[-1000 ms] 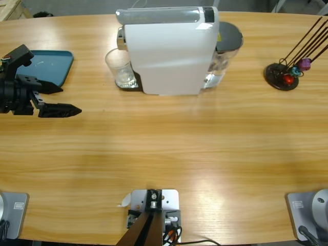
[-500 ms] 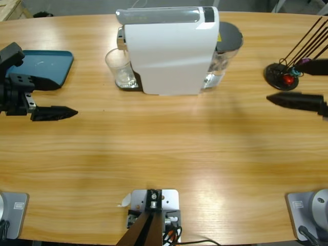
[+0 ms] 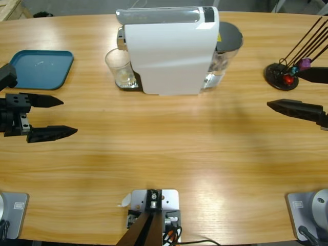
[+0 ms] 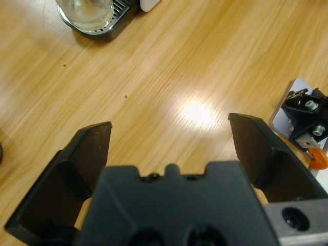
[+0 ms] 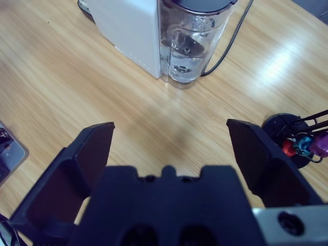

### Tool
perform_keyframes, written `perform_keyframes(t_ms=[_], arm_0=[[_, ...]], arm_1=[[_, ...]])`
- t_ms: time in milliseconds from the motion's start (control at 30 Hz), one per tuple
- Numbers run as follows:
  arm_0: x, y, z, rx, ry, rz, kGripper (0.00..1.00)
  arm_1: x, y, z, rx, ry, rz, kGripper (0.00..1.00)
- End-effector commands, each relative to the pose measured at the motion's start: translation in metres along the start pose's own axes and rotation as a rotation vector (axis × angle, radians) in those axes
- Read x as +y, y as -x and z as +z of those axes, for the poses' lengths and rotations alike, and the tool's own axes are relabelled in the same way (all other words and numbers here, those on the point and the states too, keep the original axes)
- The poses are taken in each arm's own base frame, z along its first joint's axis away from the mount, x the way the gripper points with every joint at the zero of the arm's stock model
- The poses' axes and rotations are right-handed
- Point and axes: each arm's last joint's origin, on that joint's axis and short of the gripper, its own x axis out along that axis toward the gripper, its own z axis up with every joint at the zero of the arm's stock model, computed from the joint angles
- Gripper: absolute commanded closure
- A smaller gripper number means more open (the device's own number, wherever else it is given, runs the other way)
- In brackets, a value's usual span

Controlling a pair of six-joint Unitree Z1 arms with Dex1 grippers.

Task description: Pour coffee

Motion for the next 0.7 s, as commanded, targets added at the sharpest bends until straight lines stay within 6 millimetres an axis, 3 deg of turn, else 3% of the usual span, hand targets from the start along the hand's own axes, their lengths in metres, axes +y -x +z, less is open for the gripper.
perform_keyframes(t_ms=[33,333,700], arm_0=[[0.000,0.001,-0.008,-0.009,-0.006,0.064,0.004],[0.007,-0.009,0.000,-0.044,-0.031,0.082,0.004],[0.002,0.002,-0.004,-0.087,-0.040,0.087,0.009]], arm_1=[[0.002,0.003,-0.010,-0.009,0.010,0.001,0.004],[0.001,0.001,-0.010,-0.002,0.008,0.000,0.018],[0.002,0.003,-0.010,-0.007,-0.011,-0.002,0.004]])
